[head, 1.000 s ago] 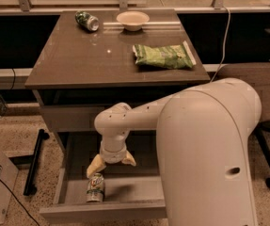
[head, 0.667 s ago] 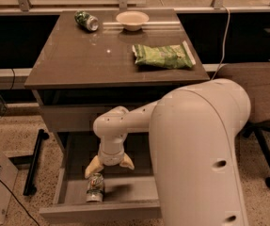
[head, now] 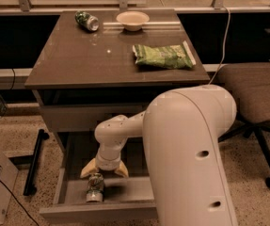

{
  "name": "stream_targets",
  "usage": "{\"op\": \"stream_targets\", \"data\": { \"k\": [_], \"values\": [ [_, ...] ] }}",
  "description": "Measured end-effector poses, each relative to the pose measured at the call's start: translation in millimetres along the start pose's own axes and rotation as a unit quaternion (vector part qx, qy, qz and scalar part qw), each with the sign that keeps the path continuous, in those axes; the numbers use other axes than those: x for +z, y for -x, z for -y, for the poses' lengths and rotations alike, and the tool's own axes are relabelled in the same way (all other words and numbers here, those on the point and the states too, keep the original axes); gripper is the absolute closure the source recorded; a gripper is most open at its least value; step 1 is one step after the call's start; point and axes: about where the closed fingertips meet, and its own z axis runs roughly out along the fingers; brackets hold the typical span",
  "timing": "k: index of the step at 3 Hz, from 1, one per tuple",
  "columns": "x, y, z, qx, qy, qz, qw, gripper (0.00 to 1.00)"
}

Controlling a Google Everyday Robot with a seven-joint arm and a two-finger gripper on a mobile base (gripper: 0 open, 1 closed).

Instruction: Pick 7up can from middle drawer and place on counter

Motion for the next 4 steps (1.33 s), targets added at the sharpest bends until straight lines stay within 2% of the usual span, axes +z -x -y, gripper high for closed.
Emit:
{"op": "stream_targets", "data": {
  "k": [1,2,4],
  "values": [
    [22,-3,-13,0.012,0.022,-0.017,0.9996,0.00],
    [50,-7,-29,0.016,0.038,-0.042,0.9983,0.27],
    [76,-9,-34,0.027,0.035,-0.064,0.9970,0.73]
  ]
}}
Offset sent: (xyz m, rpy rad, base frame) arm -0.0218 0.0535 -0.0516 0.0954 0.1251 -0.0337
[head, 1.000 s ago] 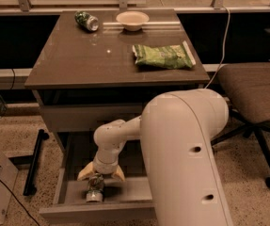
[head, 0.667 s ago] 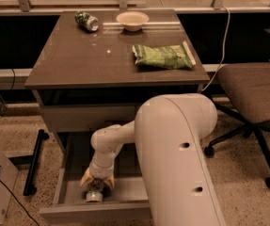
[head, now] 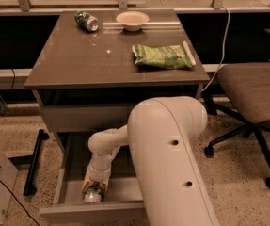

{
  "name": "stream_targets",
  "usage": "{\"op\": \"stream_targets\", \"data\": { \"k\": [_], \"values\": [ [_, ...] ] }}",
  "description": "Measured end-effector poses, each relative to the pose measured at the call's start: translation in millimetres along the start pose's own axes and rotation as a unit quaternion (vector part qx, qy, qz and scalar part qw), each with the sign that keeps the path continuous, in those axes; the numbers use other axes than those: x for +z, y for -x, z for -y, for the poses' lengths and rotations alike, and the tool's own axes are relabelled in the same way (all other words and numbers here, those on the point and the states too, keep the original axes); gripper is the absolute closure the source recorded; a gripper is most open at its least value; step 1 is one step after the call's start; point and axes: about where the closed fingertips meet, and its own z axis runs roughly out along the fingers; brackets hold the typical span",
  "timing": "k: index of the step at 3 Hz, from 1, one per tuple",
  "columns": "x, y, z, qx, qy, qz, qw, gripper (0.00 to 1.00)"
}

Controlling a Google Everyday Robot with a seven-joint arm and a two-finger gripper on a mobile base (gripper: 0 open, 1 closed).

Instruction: Pick 7up can from middle drawer and place on counter

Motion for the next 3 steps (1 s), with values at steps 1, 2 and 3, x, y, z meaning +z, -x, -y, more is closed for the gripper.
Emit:
{"op": "stream_targets", "data": {
  "k": [1,2,3],
  "values": [
    [-15,-4,7,0.004,0.001,0.019,0.9998,0.96],
    [-59,-20,19,-0.021,0.023,0.065,0.9974,1.00],
    [-116,-41,30,-0.066,0.068,0.120,0.9882,1.00]
  ]
}}
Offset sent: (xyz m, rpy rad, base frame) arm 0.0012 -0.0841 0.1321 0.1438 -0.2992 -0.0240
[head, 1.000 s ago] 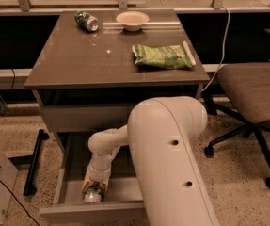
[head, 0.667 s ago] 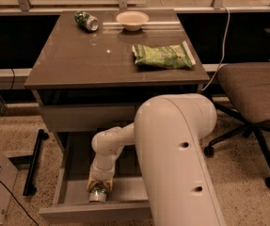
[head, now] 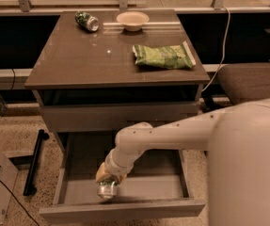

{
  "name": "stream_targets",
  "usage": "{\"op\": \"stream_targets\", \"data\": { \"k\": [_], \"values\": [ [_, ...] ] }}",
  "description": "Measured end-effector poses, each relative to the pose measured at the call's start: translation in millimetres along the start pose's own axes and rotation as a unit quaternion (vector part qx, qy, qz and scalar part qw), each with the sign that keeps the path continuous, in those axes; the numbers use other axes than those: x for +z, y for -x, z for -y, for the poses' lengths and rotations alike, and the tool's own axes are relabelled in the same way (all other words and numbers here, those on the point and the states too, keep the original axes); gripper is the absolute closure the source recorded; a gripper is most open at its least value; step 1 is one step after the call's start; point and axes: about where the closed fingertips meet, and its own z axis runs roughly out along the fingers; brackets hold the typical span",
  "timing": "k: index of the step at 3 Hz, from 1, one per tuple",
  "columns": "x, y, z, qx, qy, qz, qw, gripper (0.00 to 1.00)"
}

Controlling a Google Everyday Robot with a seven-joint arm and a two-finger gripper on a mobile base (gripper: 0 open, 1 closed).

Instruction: Pick 7up can from middle drawer and place on counter

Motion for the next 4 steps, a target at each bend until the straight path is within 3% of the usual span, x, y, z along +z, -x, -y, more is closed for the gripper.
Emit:
{"op": "stream_targets", "data": {
  "k": [1,2,3,4],
  "values": [
    [-89,-1,-17,-0.057,0.063,0.048,0.9952,1.00],
    [-175,0,-6,-0.099,0.078,0.093,0.9877,1.00],
    [-264,2,15,-0.139,0.083,0.144,0.9762,1.00],
    [-355,0,15,-0.254,0.050,0.222,0.9399,1.00]
  ]
}}
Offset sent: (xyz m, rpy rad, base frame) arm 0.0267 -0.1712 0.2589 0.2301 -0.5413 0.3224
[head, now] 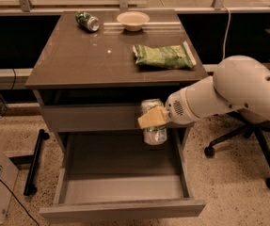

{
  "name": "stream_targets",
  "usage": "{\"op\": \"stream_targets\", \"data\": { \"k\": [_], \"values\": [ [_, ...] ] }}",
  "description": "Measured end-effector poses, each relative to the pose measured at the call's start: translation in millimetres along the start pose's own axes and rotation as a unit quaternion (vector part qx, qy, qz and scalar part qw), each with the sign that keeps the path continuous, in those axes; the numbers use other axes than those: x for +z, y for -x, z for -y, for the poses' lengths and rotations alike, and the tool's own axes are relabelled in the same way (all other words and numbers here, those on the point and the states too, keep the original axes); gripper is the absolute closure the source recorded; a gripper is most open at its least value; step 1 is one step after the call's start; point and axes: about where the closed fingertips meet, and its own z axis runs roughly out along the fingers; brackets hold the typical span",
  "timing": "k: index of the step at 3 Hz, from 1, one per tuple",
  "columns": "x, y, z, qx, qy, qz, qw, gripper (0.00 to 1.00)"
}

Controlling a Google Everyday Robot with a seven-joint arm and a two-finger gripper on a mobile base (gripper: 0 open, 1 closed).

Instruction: Pick 7up can from middle drawer and place on counter

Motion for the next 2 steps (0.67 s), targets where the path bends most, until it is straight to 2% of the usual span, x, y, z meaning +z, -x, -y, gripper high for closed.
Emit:
{"op": "stream_targets", "data": {
  "k": [1,2],
  "values": [
    [1,4,0,0.000,0.006,0.012,0.9999,1.00],
    [0,29,-4,-0.024,0.009,0.052,0.9983,1.00]
  ]
}}
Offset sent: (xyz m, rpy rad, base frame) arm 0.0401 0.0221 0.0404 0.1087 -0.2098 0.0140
